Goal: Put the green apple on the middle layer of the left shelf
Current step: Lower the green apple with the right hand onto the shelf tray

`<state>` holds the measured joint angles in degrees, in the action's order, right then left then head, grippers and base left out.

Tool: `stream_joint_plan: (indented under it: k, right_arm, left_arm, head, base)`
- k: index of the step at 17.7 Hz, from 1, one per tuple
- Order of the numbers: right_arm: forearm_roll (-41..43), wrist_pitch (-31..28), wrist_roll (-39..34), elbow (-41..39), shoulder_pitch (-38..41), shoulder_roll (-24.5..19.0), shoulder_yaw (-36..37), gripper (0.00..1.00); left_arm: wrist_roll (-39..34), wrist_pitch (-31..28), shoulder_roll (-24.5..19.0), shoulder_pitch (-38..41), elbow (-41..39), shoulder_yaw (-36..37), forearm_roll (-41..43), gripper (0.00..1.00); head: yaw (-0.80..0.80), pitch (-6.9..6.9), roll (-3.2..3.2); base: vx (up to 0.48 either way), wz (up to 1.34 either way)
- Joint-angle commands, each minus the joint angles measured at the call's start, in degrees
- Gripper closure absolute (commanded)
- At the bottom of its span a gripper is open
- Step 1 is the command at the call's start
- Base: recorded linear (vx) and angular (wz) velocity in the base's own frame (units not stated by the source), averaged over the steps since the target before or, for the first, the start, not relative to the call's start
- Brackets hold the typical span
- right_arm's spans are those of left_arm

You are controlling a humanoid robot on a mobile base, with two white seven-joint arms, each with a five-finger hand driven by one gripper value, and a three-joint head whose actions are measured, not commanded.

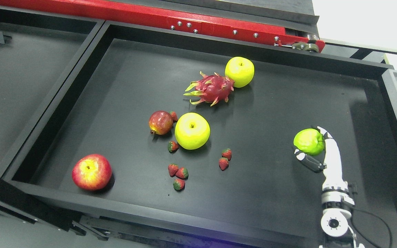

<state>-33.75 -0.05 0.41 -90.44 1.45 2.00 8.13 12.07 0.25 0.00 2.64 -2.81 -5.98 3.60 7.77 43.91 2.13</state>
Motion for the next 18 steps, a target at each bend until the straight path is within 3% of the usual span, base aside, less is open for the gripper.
stream_joint_plan:
  k: [1, 7, 11, 18]
  right_arm:
    - [-5.61, -2.94, -0.59, 16.22, -12.76, 3.53, -11.97, 1.00]
    - [-6.59, -6.19, -0.50, 28.55, -19.90, 6.27, -19.11, 1.00]
    - [-6.59, -6.19, -0.50, 30.50, -20.79, 6.62, -19.20, 1.00]
    - [-5.98, -6.46, -0.41, 30.58, -20.70, 6.36, -18.24, 0.70]
  left_arm:
    - [-0.03, 0.02, -1.00, -0.01, 0.00, 0.00, 0.00, 0.00]
    - [-0.03, 0.02, -1.00, -0.01, 0.00, 0.00, 0.00, 0.00]
    - [-0.03, 0.02, -1.00, -0.01, 0.00, 0.00, 0.00, 0.00]
    - [-0.03, 0.02, -1.00, -0.01, 0.00, 0.00, 0.00, 0.00]
  head:
    - [0.00, 0.00, 0.00]
    - [0.00, 0.00, 0.00]
    - [0.00, 0.00, 0.00]
    - [0.00, 0.00, 0.00]
  base:
    - [0.000, 0.00]
    - [0.000, 0.00]
    - [0.000, 0.00]
    - [0.000, 0.00]
